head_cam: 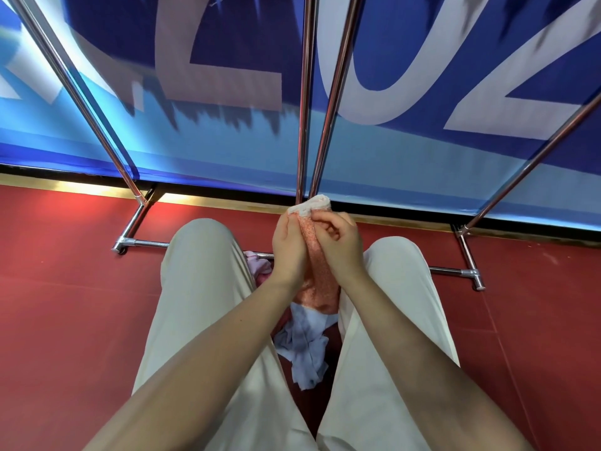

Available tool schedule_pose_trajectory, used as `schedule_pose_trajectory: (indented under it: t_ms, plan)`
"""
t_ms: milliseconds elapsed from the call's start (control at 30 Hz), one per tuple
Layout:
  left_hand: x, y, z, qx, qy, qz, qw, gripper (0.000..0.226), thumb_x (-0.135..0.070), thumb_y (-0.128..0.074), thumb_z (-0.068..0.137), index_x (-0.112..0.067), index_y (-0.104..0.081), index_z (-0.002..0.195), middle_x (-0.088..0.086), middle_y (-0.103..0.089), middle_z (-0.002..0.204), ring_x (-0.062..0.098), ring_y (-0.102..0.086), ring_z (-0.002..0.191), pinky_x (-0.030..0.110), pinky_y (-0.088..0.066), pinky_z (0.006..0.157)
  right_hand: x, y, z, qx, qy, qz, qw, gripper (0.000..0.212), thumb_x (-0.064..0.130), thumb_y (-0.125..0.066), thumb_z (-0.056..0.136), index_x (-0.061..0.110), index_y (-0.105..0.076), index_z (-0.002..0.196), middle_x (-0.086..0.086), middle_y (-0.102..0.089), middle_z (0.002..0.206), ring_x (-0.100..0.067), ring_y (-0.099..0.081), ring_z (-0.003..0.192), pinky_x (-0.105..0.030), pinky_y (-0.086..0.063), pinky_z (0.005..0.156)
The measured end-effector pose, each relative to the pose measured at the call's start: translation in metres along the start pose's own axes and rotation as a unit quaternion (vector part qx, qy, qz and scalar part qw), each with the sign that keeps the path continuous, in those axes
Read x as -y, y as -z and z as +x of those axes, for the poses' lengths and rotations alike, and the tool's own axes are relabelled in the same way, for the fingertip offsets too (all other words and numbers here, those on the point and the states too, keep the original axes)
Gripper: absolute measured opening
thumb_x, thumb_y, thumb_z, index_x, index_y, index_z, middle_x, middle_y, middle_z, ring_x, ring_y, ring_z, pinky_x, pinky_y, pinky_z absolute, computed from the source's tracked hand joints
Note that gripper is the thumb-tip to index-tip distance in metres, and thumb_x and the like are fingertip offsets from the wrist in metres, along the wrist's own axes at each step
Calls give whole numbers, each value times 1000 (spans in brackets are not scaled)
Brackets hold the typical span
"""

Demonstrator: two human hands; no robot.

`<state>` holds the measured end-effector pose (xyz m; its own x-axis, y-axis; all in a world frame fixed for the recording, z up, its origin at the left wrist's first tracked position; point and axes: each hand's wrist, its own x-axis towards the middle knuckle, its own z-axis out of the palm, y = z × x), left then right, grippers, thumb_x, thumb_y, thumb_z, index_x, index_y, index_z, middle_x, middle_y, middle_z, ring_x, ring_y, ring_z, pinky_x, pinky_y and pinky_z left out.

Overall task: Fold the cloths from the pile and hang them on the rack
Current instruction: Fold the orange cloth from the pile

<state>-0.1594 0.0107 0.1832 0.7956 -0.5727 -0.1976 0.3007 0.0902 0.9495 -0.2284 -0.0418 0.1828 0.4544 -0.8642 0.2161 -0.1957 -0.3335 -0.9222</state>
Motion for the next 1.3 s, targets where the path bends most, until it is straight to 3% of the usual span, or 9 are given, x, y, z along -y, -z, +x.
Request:
schedule_pose_trajectory:
  t_ms: [100,233,433,600,767,933,1033,1200,1300]
  plan:
    - [-6,1,-3,13,-8,7,1000,31,-15,-36,102,-11,-65,111,6,-70,106,12,-65,94,26,-51,85,-7,-2,3,-41,22,-41,998,30,20,-69,78,22,-65,107,8,-50,106,-17,-52,105,-37,-48,91]
    - [-14,2,-2,52,43,-36,997,33,-25,-42,101,-8,-68,112,15,-71,109,24,-68,100,38,-55,87,-10,2,8,-2,-104,43,994,71,33,-75,77,26,-41,139,9,-54,124,-10,-55,113,-27,-46,93]
    - [-12,2,-12,118,-17,19,993,24,-20,-55,98,-8,-63,117,10,-70,110,19,-67,101,30,-54,87,-6,7,2,-8,-144,35,989,33,43,-70,82,24,-60,106,12,-66,93,-4,-63,86,-23,-47,71]
    - [-15,10,4,51,-11,20,998,21,-24,-52,95,-13,-67,104,11,-70,101,27,-67,97,42,-53,87,-7,12,-4,80,-155,94,980,27,35,-66,88,26,-57,112,13,-66,98,0,-63,87,-18,-50,71]
    - [-28,24,18,32,-15,-25,999,18,-22,-51,96,-17,-68,96,6,-69,94,18,-63,88,41,-50,82,-22,5,-18,221,-182,70,955,33,20,-71,85,20,-58,116,4,-66,106,-7,-64,91,-21,-52,76]
    - [-30,32,23,29,-31,-29,999,19,-20,-51,97,-14,-68,103,8,-68,99,18,-62,91,37,-49,82,-37,-1,-31,260,-217,73,938,34,13,-73,83,14,-59,114,7,-65,96,-4,-62,84,-11,-50,69]
    - [-34,36,27,-8,-45,-38,998,18,-18,-50,97,-16,-68,100,2,-68,93,12,-62,86,32,-48,77,-54,-2,-37,287,-192,-1,939,34,19,-75,81,17,-61,112,1,-68,104,-9,-64,90,-28,-53,81]
    - [-39,44,31,-27,-70,-66,995,17,-17,-48,99,-18,-66,101,3,-67,96,13,-62,88,30,-49,78,-78,-4,-45,315,-140,-151,927,16,17,-64,88,19,-52,77,4,-59,64,-2,-55,48,-30,-47,60]
    - [-40,45,31,-28,-81,-77,993,17,-16,-48,99,-15,-64,105,5,-66,98,14,-62,89,29,-50,79,-85,-6,-47,313,-87,-223,919,21,23,-63,89,21,-51,72,8,-55,65,-11,-54,63,-35,-47,65]
